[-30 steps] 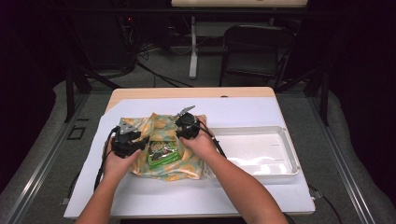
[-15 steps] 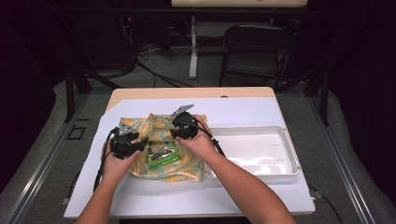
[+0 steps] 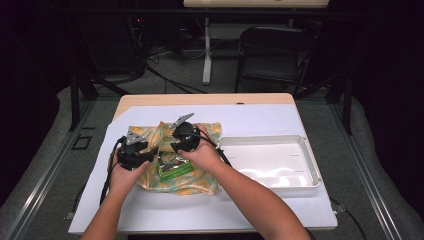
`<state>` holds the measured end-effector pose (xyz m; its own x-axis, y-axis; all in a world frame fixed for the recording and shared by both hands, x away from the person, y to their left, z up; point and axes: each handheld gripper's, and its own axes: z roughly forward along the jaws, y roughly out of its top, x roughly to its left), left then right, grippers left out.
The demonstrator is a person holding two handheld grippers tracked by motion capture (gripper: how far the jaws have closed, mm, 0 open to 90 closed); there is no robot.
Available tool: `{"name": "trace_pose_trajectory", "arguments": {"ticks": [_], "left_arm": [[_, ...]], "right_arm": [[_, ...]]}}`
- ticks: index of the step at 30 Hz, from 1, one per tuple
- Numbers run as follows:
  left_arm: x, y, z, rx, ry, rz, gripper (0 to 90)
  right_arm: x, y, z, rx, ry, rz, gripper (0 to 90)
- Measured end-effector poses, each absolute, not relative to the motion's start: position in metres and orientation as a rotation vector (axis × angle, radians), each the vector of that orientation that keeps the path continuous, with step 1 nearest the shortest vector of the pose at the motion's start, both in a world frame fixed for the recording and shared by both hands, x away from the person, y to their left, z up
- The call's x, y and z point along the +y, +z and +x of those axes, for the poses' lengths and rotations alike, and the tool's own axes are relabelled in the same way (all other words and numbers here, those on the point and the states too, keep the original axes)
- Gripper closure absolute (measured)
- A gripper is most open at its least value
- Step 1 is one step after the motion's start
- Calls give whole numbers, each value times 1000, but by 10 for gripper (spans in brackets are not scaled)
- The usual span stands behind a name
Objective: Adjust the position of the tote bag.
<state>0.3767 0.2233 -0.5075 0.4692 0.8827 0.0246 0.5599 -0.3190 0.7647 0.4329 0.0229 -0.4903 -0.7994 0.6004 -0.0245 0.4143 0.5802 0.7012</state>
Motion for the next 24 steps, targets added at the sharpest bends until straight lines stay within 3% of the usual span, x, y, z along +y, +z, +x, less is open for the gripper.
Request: {"name": "trace_pose_trajectory", "arguments": {"ticks": [24], "left_arm": [[225, -509, 375, 1197, 589, 2011, 516]], "right_arm": [[39, -517, 449, 2594, 954, 816, 491]]}}
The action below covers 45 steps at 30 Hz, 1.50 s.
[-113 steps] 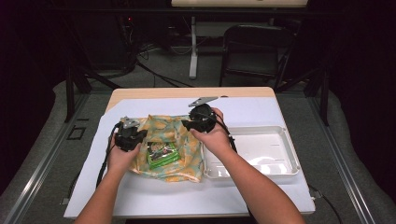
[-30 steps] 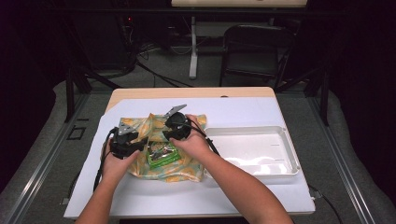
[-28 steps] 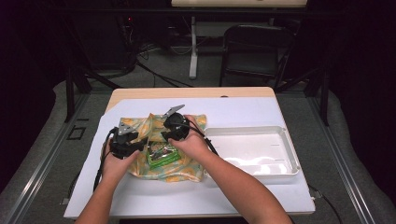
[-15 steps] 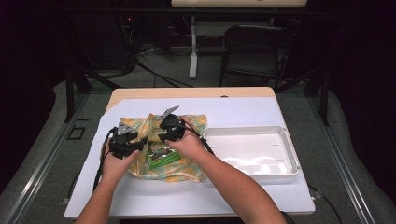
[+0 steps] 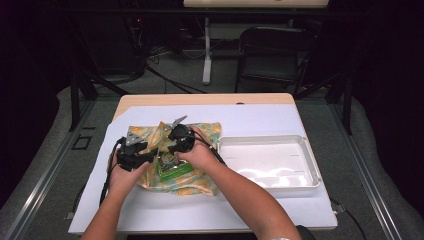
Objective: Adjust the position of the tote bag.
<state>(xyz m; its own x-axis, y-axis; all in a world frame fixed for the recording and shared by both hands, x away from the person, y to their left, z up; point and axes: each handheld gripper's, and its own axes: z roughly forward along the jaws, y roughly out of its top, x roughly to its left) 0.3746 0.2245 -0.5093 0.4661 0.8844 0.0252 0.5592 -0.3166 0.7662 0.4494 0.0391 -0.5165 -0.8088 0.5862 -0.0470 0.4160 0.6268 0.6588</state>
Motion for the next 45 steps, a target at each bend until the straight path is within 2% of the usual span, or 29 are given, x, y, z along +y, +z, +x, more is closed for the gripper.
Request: {"name": "trace_pose_trajectory", "arguments": {"ticks": [8, 28, 40, 45], "left_arm": [[227, -511, 372, 1206, 589, 2021, 514], [227, -514, 370, 1211, 586, 2032, 514], [219, -518, 370, 1191, 570, 2074, 524], [216, -522, 371, 1188, 581, 2129, 684]], "right_arm": [[47, -523, 452, 2613, 939, 801, 509], [52, -526, 448, 2670, 846, 755, 891], [49, -518, 454, 2615, 882, 800, 900], [49, -514, 457, 2590, 885, 813, 900]]}}
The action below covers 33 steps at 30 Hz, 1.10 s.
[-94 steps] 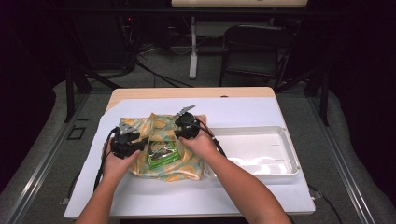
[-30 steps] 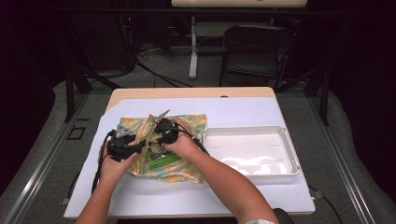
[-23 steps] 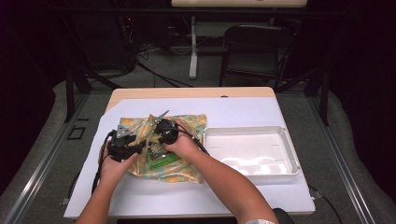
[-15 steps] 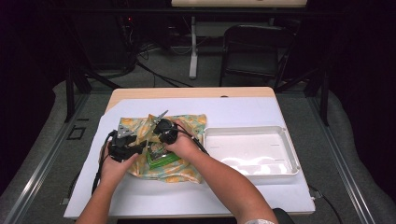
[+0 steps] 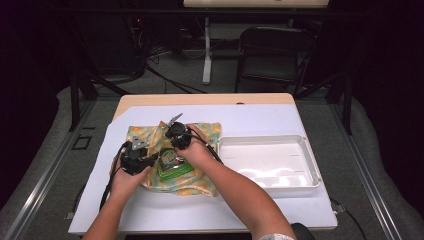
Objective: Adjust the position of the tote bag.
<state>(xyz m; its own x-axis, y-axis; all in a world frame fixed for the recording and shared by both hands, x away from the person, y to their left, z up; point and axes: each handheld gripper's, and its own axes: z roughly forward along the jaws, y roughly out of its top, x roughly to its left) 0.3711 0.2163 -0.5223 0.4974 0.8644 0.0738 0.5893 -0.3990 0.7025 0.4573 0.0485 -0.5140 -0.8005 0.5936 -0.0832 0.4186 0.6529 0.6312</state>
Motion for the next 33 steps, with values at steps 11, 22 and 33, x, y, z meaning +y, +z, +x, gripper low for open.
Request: {"name": "trace_pose_trajectory", "arguments": {"ticks": [11, 22, 33], "left_arm": [[221, -520, 370, 1194, 568, 2128, 878], [226, -517, 367, 1211, 579, 2099, 881], [234, -514, 367, 1244, 608, 2045, 861]], "right_arm": [[50, -510, 469, 2533, 876, 843, 900], [50, -511, 480, 2494, 847, 872, 900], [53, -514, 492, 2462, 826, 924, 900]]}}
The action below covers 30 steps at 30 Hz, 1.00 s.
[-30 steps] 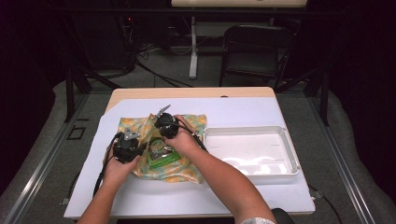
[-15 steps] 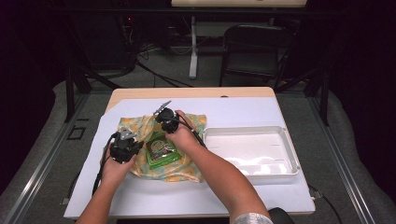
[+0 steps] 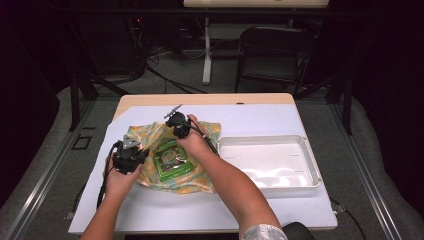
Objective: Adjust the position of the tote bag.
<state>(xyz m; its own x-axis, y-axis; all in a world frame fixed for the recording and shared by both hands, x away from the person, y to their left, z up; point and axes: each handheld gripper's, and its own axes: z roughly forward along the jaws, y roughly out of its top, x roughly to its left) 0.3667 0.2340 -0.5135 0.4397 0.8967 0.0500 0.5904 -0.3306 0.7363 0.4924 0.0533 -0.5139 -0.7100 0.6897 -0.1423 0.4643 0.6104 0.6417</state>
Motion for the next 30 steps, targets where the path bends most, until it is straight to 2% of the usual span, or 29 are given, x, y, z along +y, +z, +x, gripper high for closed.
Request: {"name": "trace_pose_trajectory", "arguments": {"ticks": [9, 16, 25, 30], "left_arm": [[232, -515, 367, 1235, 606, 2050, 852], [233, -516, 369, 1246, 607, 2050, 854], [240, -516, 373, 1288, 619, 2022, 858], [243, -518, 376, 1306, 617, 2015, 858]], "right_arm": [[53, -516, 500, 2458, 811, 946, 899], [55, -524, 496, 2513, 762, 923, 857], [50, -512, 481, 2526, 822, 893, 722], [48, -504, 471, 2523, 881, 872, 697]]}}
